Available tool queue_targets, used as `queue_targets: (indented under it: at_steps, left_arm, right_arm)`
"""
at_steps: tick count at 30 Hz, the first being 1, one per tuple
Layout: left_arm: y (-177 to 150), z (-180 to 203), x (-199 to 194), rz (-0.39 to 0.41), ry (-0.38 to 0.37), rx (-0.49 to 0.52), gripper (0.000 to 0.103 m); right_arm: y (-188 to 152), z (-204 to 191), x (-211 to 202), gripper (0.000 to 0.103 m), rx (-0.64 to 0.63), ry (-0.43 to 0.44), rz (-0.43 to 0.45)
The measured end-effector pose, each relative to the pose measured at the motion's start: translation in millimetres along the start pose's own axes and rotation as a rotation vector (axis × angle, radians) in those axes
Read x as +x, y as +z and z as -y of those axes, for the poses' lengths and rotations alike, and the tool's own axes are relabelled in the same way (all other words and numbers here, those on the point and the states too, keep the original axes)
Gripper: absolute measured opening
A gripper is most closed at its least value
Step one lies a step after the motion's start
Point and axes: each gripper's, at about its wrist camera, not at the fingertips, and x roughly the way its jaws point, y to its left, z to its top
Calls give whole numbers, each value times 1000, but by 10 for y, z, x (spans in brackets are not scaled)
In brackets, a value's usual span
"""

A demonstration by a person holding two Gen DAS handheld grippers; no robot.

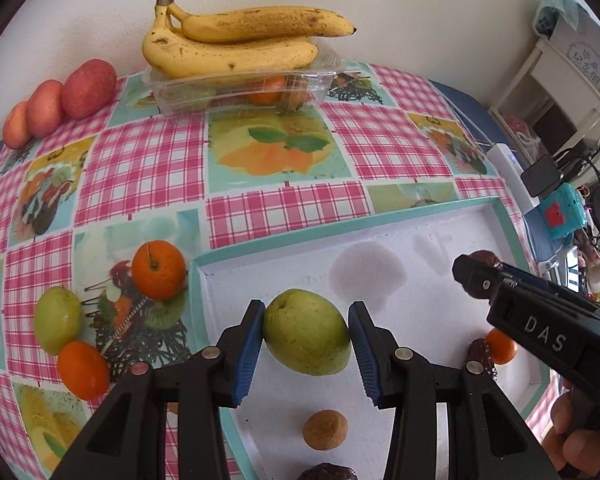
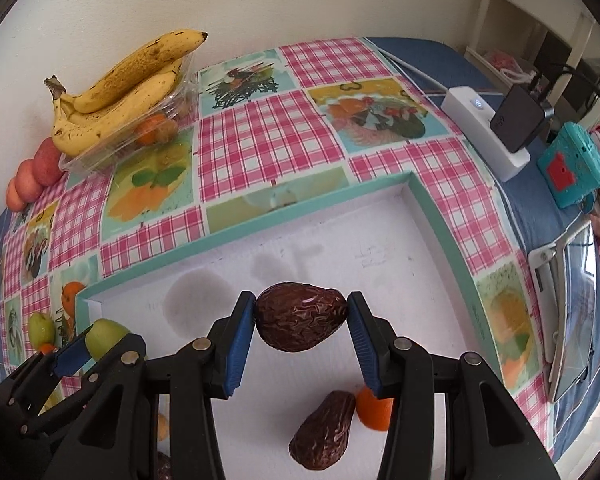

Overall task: Organize fruits
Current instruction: 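Carry the date and green pear into the tray and open both tools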

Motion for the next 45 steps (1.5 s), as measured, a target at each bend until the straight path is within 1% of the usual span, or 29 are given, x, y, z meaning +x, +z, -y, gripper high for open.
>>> queue_targets:
  at_steps: [6,17,38,40,41,44,45]
  left_arm:
    - [-19,-55,86,-19,9,-13,46]
    - [-28,-83,99,-18,-2,-28,46]
    - [-28,-76,87,-26,0,-26,46]
    - [-27,-75,79,-26,4,-25,47]
    - [-27,-75,72,-25,7,-25,48]
    - [-26,-94,57,-25,7,-32,48]
    - [-24,-101,52,-26,6,-35,48]
  right_arm:
    - [5,-15,69,49,-7,-6,-15]
    - [-43,36,234,49,3,-14,-68]
    - [-19,1,263,49,-13,-28,-88]
    - [-21,18,263,55,-18,-33,-89]
    - [-22,26,268,59,-19,-35,-89]
    - [-27,53,273,63,-16,-36,-92]
    - [-31,63,266,68,-14,-39,-91]
